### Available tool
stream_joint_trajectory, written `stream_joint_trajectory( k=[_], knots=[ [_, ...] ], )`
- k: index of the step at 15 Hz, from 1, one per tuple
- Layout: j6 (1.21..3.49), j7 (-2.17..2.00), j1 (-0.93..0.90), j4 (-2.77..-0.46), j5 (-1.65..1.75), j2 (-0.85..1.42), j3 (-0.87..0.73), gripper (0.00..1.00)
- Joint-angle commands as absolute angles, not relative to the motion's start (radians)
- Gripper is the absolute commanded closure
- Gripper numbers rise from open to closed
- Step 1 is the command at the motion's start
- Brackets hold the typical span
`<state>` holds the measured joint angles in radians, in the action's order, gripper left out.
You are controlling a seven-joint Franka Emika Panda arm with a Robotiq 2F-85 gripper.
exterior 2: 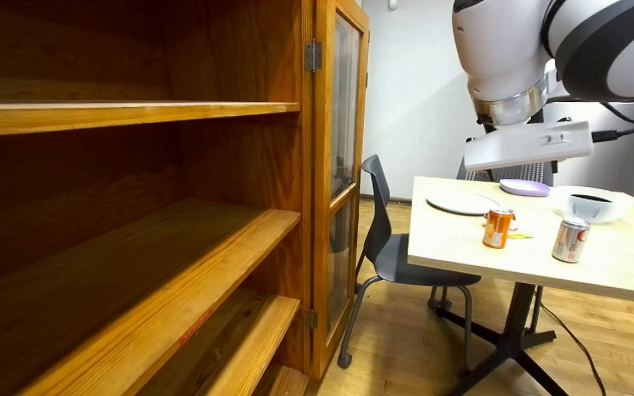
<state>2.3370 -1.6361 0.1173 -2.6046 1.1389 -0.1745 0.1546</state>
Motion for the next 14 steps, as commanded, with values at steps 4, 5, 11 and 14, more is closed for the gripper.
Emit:
stream_joint_trajectory(
  k=[4, 5, 11, 14],
  knots=[
    [2.329, -1.637, 0.070, -2.603, 1.142, -0.174, 0.109, 0.00],
    [2.329, -1.637, 0.070, -2.603, 1.142, -0.174, 0.109, 0.00],
    [2.329, -1.637, 0.070, -2.603, 1.142, -0.174, 0.109, 0.00],
    [2.314, -1.669, 0.071, -2.595, 1.173, -0.163, 0.110, 0.00]
  ],
)
